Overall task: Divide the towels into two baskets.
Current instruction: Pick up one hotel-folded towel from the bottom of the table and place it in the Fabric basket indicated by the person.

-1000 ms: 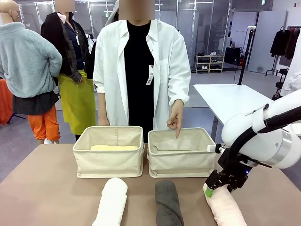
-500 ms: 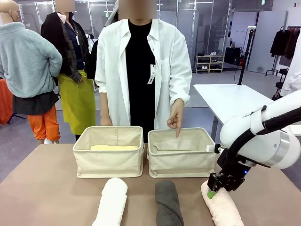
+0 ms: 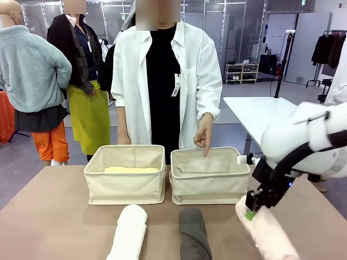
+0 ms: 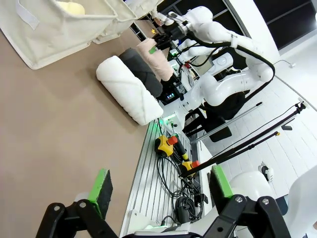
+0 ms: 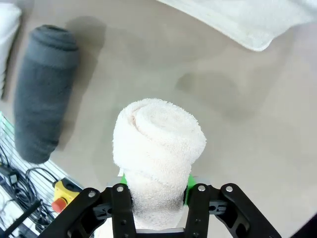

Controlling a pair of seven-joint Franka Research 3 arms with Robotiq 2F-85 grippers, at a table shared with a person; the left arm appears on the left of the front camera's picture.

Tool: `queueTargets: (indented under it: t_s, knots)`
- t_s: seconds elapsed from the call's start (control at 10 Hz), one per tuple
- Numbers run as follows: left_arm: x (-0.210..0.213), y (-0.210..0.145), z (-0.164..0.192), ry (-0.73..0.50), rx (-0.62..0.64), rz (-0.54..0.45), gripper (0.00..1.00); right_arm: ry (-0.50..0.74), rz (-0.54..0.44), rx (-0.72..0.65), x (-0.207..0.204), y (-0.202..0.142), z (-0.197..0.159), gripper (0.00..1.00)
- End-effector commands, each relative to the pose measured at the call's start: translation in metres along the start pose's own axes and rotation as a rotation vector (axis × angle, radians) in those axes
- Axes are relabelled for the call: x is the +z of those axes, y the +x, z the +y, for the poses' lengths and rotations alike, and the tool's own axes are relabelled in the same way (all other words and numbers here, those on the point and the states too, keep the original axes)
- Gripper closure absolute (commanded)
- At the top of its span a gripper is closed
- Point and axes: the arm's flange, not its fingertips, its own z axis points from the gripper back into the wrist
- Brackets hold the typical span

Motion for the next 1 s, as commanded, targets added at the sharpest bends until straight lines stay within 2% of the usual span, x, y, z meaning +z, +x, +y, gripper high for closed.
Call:
queueTargets:
  t_s: [0.0, 0.3, 0.5, 0.6, 0.7, 0.8, 0.9]
  knots:
    - [0.001, -0.002, -0.005, -0.004, -0.016, -0.009, 0.00, -0.056, -0.036, 0.179, 0.053, 0.010, 0.027, 0.99]
    - [0.001, -0.002, -0.005, -0.004, -0.016, -0.009, 0.00, -0.172, 0.013, 0.695, 0.074, 0.046, 0.082, 0.99]
    - [0.001, -0.002, -0.005, -0.004, -0.016, -0.009, 0.00, -0.206, 0.115, 1.018, 0.063, 0.060, 0.130, 0.99]
    - [0.001, -0.002, -0.005, -0.004, -0.016, -0.009, 0.00, -0.265, 0.171, 1.171, 0.054, 0.058, 0.153, 0.99]
    - [0.001, -0.002, -0.005, -0.004, -0.016, -0.009, 0.00, -0.302, 0.196, 1.251, 0.047, 0.056, 0.173, 0.99]
    - [0.001, -0.002, -0.005, -0.004, -0.016, -0.009, 0.00, -0.308, 0.178, 1.238, 0.044, 0.055, 0.182, 0.99]
    - [0.001, -0.002, -0.005, -0.004, -0.016, -0.009, 0.00, -0.221, 0.184, 1.132, 0.043, 0.054, 0.170, 0.99]
